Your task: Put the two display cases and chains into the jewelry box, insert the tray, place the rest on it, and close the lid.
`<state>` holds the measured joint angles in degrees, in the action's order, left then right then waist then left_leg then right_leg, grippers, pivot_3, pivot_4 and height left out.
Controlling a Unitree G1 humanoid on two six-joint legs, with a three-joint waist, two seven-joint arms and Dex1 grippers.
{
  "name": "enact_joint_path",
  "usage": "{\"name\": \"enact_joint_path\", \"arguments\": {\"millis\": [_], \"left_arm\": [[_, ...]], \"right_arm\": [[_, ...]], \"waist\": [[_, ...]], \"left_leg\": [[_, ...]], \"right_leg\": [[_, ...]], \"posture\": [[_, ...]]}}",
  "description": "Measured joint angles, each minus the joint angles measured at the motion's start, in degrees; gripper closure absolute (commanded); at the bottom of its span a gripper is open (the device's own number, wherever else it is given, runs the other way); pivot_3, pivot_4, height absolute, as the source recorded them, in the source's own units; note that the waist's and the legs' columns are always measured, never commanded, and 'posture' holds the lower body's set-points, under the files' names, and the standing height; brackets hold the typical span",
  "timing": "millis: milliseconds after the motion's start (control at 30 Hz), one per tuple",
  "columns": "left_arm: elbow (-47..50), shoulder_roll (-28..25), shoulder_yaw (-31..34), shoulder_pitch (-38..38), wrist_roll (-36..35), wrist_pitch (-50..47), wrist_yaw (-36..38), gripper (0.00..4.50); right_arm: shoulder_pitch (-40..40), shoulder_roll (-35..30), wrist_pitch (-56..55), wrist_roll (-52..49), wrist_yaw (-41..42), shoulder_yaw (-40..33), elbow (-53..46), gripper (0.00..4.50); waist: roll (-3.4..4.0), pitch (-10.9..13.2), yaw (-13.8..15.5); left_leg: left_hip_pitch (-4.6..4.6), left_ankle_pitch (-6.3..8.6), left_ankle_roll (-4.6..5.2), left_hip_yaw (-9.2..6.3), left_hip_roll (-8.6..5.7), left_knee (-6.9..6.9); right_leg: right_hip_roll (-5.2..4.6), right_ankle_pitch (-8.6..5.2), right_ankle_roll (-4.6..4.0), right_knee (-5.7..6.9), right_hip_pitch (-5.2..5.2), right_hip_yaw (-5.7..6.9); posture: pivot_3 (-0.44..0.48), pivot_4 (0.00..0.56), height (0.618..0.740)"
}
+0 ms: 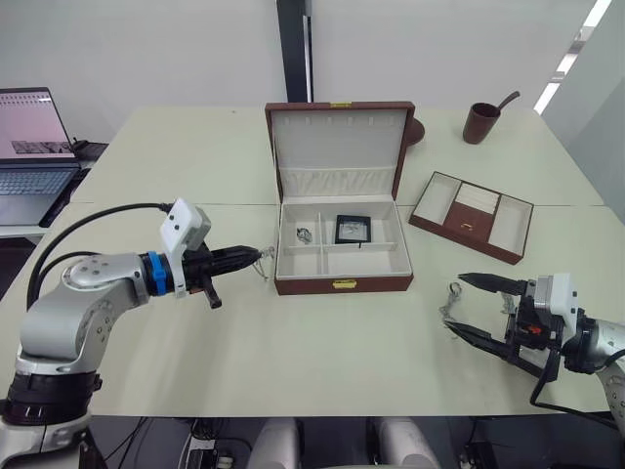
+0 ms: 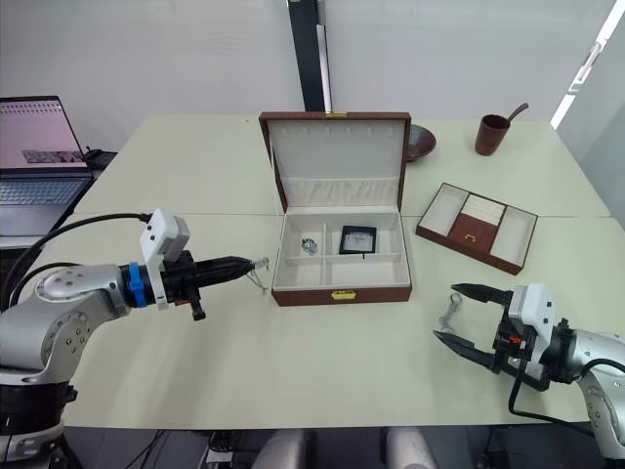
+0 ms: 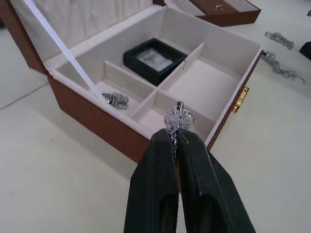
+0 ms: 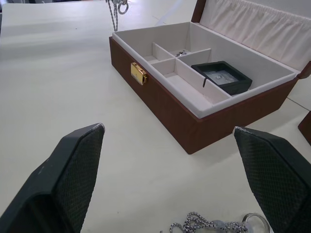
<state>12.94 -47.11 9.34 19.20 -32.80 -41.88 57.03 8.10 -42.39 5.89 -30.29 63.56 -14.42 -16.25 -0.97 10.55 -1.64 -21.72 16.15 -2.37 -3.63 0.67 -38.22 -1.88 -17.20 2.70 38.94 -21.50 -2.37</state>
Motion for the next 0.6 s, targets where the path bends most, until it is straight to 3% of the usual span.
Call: {"name": "enact_joint_path", "arguments": {"millis": [600], "left_arm": [[-4.3,2.2,-5.2,14.4,-2.7,-4.1,1.3,4.34]], "right_arm": [[4.6,2.7,0.0,0.3,-5.0,0.0,-5.2,0.0]], "waist": [[-0.08,0.0,0.0]], "left_leg": [[-0.03,-0.01,-0.02,0.01,-0.06,0.06]], "right_leg": [[0.21,-0.01,-0.02,-0.02,-0.07,-0.02]], "posture": [[0.0,0.15,0.74]]}}
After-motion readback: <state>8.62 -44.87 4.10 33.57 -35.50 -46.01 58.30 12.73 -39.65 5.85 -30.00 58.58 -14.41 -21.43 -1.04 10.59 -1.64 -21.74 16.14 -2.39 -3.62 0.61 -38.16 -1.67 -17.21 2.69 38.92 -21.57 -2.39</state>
